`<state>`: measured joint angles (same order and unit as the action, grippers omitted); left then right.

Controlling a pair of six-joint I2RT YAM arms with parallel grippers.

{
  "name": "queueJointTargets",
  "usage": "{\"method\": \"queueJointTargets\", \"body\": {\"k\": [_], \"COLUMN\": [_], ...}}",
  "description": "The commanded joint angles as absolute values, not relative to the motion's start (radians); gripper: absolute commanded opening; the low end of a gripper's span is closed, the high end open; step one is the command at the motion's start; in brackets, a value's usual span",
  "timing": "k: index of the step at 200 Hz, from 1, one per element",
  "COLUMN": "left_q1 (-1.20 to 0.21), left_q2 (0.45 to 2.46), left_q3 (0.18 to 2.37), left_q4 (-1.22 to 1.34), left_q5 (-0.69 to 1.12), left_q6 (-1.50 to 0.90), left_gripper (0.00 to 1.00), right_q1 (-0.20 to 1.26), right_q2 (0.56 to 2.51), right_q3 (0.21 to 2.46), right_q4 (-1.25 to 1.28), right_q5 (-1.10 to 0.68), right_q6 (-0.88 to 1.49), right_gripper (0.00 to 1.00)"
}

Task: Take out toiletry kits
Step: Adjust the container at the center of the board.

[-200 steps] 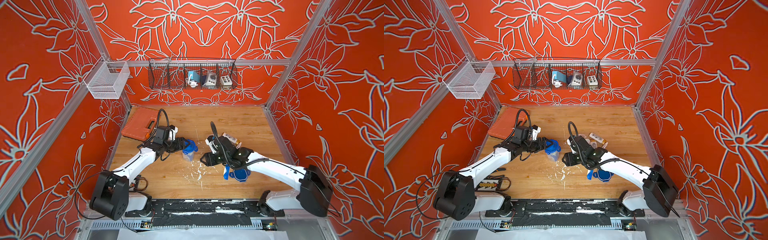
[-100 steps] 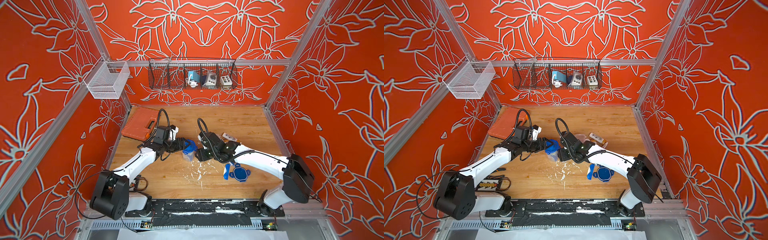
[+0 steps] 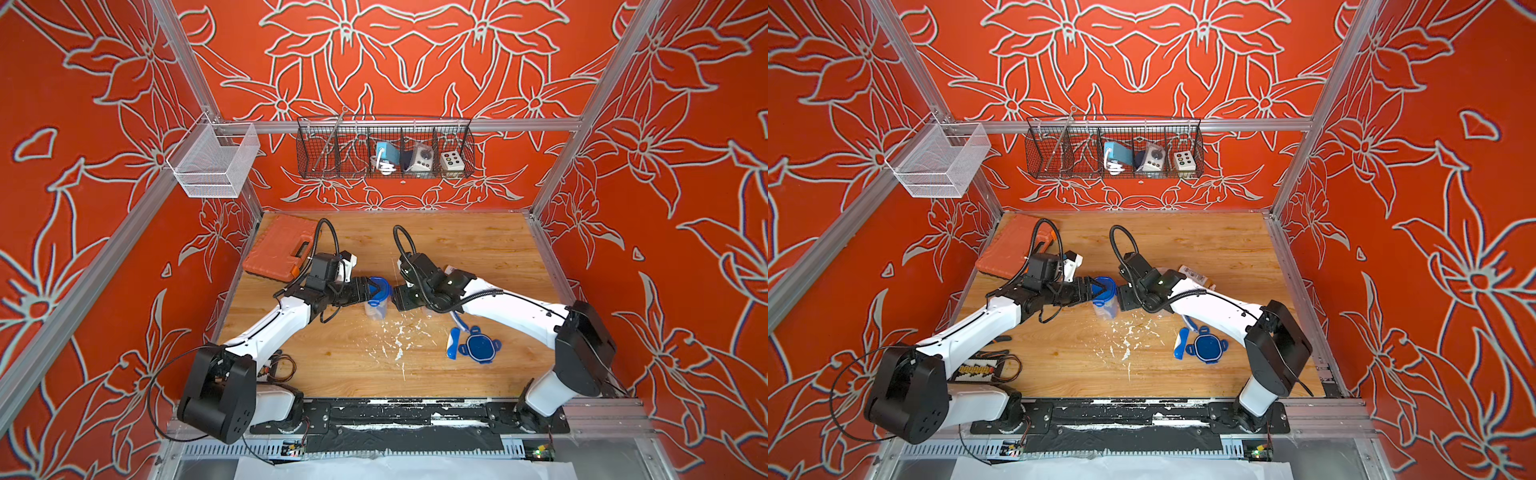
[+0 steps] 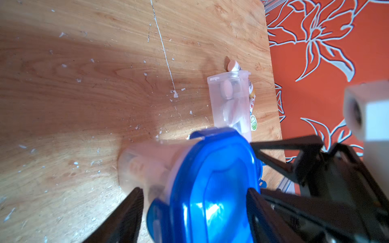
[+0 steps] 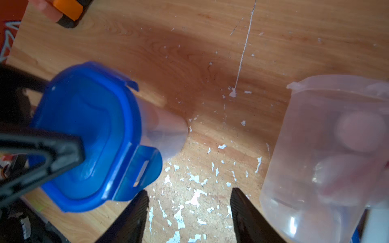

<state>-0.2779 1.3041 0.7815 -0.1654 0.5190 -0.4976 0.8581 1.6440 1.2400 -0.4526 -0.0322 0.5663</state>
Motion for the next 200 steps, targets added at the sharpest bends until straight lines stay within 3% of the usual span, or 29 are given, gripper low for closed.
{"method": "queueJointTargets", "body": {"k": [1,80,133,200], "left_q1": [-0.284,-0.283,-0.282,-0.284], "left_q2": [1.301,1.321,1.366,1.327], "left_q3": [0.753,0.848,0.890,0.808], "left_q4": [-0.266,-0.270,-0.260,-0.278], "left_q5": [0.476,0.455,0.432,0.448], "left_q6": [-0.479,-0.502,-0.489,-0.449], "left_gripper": [0.72,0.77,0.77,0.70], "right_q1": [0.847,0.859,0.864,0.813], "right_q2": [1.653,1.538,1.614,1.677], "right_q3": [1.283,1.110,1.192,1.290], "right_q4": [-0.457,-0.360,-0.364,-0.436], "right_q5": [-0.020,-0.101,-0.119,-0.045], "right_q6": [0.558,0.551,0.518,0.553], "right_gripper": [0.64,0.66,0.67,0.65]}}
